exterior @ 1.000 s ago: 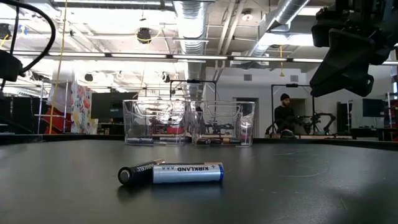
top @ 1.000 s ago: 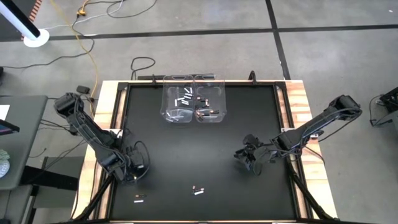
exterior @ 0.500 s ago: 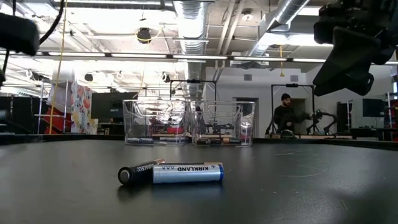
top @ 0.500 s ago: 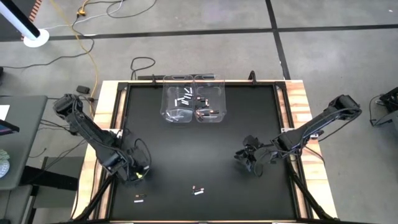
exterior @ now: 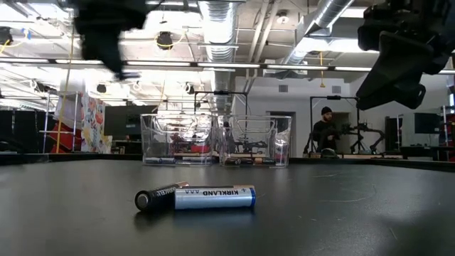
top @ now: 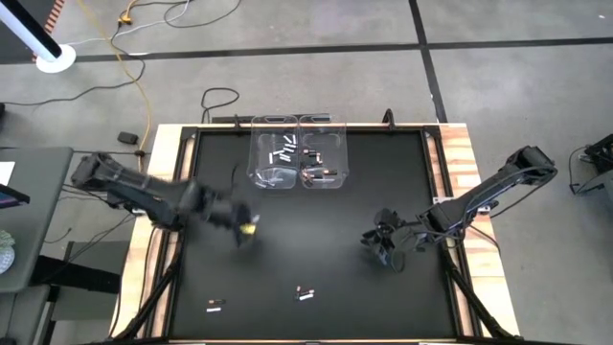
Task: Sort batteries
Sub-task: Put the white battery into the left transparent bin
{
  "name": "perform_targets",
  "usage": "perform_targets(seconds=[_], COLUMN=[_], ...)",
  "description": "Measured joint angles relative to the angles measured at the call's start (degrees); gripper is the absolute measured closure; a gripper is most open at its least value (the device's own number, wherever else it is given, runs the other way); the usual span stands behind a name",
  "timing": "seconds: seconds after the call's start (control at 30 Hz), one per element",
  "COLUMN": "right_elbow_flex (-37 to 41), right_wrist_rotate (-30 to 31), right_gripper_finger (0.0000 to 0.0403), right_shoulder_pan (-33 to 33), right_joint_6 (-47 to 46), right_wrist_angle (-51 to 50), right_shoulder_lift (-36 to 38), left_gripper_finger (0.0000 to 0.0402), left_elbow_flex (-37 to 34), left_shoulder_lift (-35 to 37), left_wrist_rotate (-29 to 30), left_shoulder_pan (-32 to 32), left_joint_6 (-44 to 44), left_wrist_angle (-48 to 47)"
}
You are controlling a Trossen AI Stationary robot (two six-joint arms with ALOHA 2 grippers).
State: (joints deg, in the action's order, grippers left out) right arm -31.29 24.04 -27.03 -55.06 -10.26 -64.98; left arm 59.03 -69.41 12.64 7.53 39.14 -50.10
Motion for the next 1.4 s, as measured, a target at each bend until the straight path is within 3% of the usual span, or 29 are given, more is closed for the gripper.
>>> perform_targets(seconds=[0.17, 0.27, 0.4, 0.53, 0.7, 0.9, 1.4], right_elbow_flex=[0.0, 0.0, 0.0, 0.0, 0.0, 0.0, 0.0], right_wrist_rotate=[0.0, 0.0, 0.0, 0.0, 0.0, 0.0, 0.0], right_gripper_finger=[0.0281, 0.0281, 0.0281, 0.0281, 0.0281, 0.0281, 0.0281], right_shoulder_pan=[2.0, 3.4, 5.2, 6.3, 6.7, 6.7, 6.7], right_joint_6=[-2.2, -3.4, -2.6, -2.1, -2.0, -2.0, -1.9], right_wrist_angle=[0.0, 0.0, 0.0, 0.0, 0.0, 0.0, 0.0], right_shoulder_lift=[0.0, 0.0, 0.0, 0.0, 0.0, 0.0, 0.0], left_gripper_finger=[0.0376, 0.0376, 0.0376, 0.0376, 0.0376, 0.0376, 0.0373], left_elbow_flex=[8.3, 13.7, 22.0, 30.7, 37.4, 38.0, 38.0], left_shoulder_lift=[-0.9, -4.1, -12.3, -23.3, -34.8, -42.0, -46.0], left_wrist_rotate=[-1.0, -4.9, -10.2, -14.0, -14.4, -15.5, -18.4], left_shoulder_pan=[-18.6, -28.9, -39.5, -46.2, -49.5, -49.8, -49.3], left_joint_6=[-19.9, -31.1, -43.4, -50.7, -56.4, -59.5, -56.9], left_wrist_angle=[0.1, 0.0, -0.1, -2.3, -7.3, -9.4, -8.3])
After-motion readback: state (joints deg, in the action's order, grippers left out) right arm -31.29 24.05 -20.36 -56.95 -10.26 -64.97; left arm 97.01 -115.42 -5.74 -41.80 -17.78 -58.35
